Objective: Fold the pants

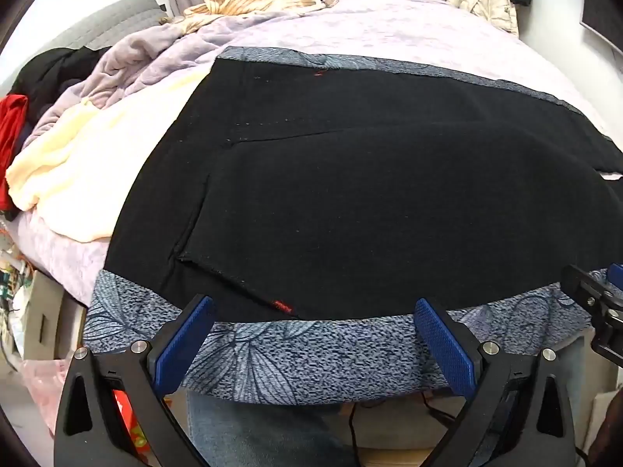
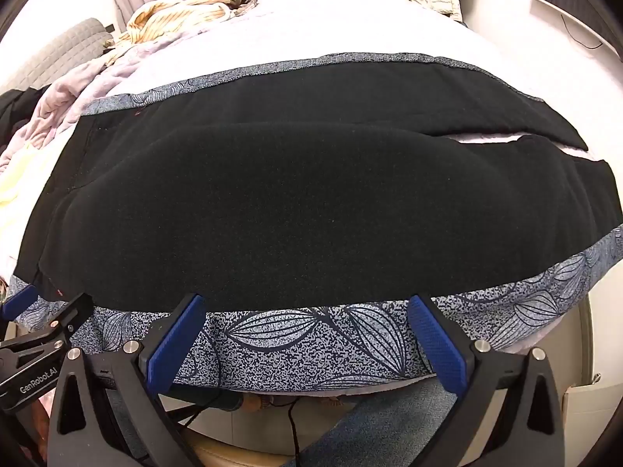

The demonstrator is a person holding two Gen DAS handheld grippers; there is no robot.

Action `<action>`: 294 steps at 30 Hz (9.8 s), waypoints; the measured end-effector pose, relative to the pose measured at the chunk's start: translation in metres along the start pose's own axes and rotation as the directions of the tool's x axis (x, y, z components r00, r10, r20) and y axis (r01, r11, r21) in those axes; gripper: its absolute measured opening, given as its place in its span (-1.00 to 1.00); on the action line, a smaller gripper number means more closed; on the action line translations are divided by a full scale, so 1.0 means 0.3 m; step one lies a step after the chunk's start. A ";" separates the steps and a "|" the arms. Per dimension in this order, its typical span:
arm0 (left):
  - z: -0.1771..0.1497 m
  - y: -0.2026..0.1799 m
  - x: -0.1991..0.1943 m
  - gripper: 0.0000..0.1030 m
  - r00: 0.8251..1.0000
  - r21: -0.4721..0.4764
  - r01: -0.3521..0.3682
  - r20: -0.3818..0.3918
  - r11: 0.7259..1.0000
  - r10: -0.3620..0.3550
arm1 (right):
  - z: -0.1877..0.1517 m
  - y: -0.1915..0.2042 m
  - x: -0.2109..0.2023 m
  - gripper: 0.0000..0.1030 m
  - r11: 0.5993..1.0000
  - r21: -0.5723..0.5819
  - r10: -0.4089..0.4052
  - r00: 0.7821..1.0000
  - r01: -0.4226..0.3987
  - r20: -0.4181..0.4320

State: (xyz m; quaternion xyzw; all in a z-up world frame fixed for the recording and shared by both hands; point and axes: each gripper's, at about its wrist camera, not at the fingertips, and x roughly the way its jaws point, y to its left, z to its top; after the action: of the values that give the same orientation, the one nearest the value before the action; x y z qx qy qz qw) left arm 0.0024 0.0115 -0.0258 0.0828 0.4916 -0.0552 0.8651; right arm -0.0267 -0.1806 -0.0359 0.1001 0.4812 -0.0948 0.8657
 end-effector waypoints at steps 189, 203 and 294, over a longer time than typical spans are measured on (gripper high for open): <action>0.645 0.389 0.168 0.80 0.925 -0.192 0.177 0.369 0.965 -0.096 | 0.708 -0.338 0.149 -0.84 0.745 0.153 0.636 0.761 -0.649 0.129; 0.715 0.393 0.259 0.80 0.955 -0.196 0.105 0.292 0.975 -0.044 | 0.725 -0.356 0.340 -0.39 0.722 0.229 0.665 0.746 -0.653 0.029; 0.613 -0.776 0.288 0.98 0.941 0.416 0.317 -0.026 0.852 -0.338 | 0.330 -1.599 0.182 -0.79 0.569 0.632 0.361 0.850 -0.526 0.383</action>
State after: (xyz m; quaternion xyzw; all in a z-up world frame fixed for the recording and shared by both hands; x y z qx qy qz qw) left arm 0.1602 -0.2544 -0.0284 0.1778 0.4545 -0.3065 0.8173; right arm -0.0426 -0.6720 -0.0707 0.5369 0.2691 -0.0634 0.7971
